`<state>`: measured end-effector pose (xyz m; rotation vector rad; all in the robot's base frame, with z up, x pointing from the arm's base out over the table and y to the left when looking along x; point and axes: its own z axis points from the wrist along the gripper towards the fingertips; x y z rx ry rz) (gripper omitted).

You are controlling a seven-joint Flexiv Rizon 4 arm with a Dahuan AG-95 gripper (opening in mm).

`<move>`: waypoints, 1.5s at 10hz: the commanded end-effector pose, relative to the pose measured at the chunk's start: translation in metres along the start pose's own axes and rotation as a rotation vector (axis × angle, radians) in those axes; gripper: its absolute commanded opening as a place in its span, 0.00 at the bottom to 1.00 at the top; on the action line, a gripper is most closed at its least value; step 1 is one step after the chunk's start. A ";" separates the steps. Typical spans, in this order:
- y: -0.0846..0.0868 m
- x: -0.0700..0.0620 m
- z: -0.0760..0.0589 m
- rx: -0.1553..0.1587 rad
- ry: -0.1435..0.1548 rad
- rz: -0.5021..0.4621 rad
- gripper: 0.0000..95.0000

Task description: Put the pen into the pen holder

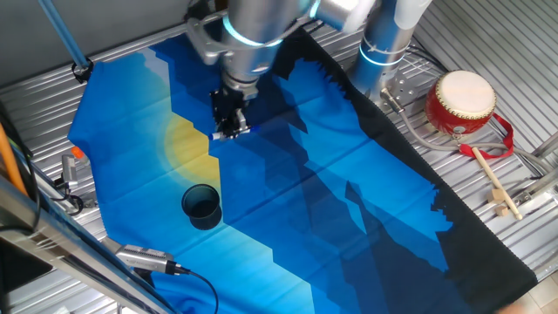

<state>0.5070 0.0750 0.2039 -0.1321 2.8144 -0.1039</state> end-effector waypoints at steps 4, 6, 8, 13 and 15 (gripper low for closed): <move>-0.003 0.001 -0.005 0.011 -0.026 -0.035 0.00; -0.003 0.001 -0.005 0.010 -0.021 -0.037 0.00; -0.003 0.001 -0.004 0.008 -0.013 -0.034 0.00; -0.012 -0.003 0.008 -0.013 0.084 -0.024 0.00; -0.013 -0.004 0.010 -0.105 0.349 0.044 0.00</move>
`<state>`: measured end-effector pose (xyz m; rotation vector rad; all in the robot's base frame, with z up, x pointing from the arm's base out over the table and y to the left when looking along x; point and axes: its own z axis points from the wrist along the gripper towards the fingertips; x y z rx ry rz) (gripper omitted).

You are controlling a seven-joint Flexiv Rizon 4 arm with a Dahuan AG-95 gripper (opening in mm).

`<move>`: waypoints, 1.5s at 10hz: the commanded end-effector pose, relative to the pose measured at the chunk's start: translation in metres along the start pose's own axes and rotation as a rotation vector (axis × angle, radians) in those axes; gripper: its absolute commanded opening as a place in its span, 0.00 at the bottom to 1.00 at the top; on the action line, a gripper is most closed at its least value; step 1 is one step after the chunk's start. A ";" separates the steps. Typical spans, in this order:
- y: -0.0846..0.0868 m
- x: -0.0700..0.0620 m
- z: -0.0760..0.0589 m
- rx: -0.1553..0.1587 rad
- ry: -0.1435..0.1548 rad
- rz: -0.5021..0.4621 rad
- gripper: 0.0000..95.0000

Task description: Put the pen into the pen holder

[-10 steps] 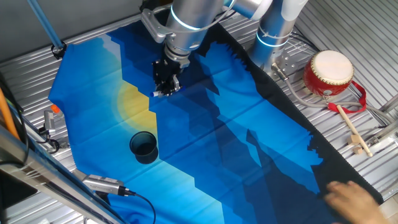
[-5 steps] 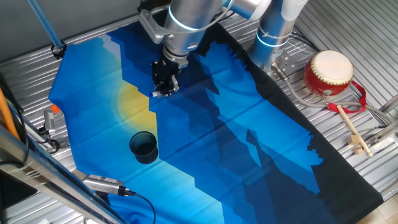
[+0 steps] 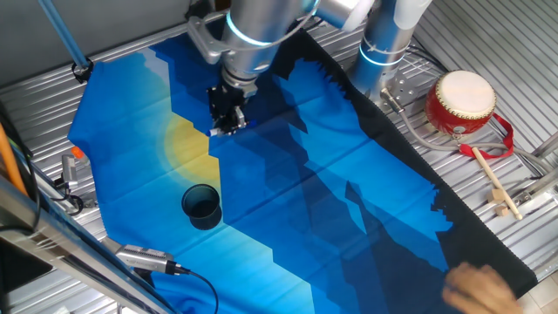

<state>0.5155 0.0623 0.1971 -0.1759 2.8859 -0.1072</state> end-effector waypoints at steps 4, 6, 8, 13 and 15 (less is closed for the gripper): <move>-0.001 0.000 0.001 -0.143 0.542 0.117 0.00; 0.000 0.001 0.000 -0.139 0.563 0.125 0.00; 0.000 0.001 -0.001 -0.134 0.566 0.130 0.00; 0.000 0.001 -0.001 -0.117 0.548 0.170 0.00; 0.001 0.001 -0.001 -0.121 0.540 0.136 0.00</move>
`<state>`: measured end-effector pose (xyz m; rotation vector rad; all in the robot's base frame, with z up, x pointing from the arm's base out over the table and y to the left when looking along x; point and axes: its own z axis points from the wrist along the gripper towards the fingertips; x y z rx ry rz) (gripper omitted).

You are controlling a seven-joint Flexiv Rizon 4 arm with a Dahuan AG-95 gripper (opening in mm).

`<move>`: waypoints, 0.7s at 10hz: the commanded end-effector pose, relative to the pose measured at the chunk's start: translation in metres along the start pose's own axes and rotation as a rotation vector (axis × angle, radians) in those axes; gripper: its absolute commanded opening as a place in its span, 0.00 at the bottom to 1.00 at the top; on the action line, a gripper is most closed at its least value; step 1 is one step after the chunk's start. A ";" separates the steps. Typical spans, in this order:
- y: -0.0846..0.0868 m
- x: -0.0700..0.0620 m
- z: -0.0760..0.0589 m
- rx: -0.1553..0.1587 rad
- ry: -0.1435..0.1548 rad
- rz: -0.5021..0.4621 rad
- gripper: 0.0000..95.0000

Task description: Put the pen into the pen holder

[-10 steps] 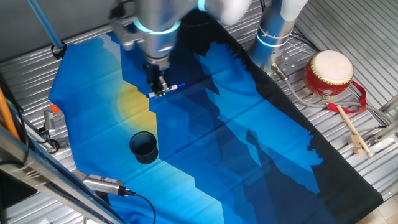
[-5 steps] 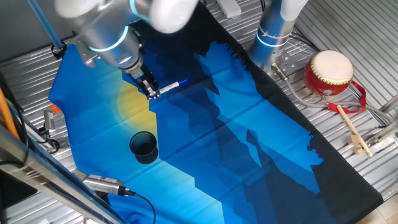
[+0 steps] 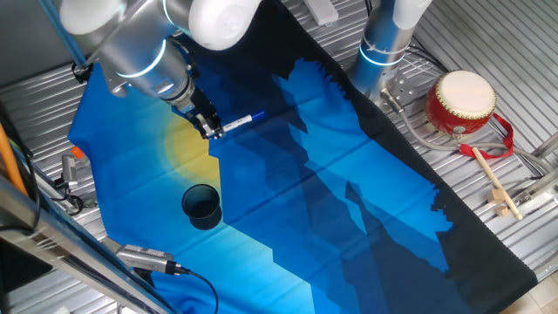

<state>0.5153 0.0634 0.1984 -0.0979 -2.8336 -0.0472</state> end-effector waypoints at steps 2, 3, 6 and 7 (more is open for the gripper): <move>-0.001 0.001 0.001 0.023 -0.012 -0.063 0.00; -0.001 0.001 0.001 0.028 -0.007 -0.070 0.00; 0.000 0.001 0.001 0.033 0.007 -0.075 0.00; 0.000 0.001 0.001 0.025 0.008 -0.074 0.00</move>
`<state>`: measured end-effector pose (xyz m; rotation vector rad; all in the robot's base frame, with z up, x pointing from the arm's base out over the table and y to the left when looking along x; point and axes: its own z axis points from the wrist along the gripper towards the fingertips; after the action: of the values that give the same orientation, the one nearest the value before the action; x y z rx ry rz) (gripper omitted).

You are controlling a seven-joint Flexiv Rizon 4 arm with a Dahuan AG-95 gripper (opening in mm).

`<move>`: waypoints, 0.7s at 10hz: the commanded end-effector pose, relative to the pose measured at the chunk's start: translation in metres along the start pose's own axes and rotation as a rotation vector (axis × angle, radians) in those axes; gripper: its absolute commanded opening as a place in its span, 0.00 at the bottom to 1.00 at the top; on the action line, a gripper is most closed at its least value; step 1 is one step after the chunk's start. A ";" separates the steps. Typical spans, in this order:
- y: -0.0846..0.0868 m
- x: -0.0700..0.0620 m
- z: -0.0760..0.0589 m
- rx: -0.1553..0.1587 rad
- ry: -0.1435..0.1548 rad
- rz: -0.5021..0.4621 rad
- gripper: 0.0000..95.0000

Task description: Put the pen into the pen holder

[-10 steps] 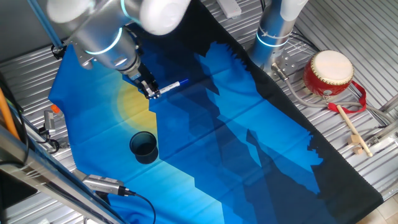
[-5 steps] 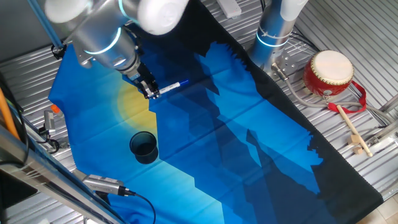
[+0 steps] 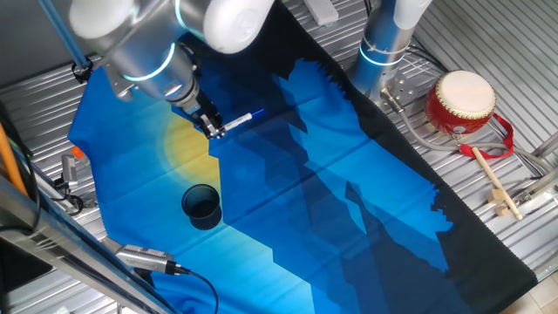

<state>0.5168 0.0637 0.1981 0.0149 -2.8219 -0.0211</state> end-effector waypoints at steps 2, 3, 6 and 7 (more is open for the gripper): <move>0.000 0.003 0.001 -0.011 -0.001 0.021 0.00; 0.000 0.003 0.001 -0.012 -0.001 0.025 0.00; 0.000 0.003 0.001 -0.019 0.000 0.038 0.00; 0.000 0.002 0.001 -0.020 -0.001 0.038 0.00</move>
<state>0.5156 0.0642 0.1982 -0.0437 -2.8188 -0.0386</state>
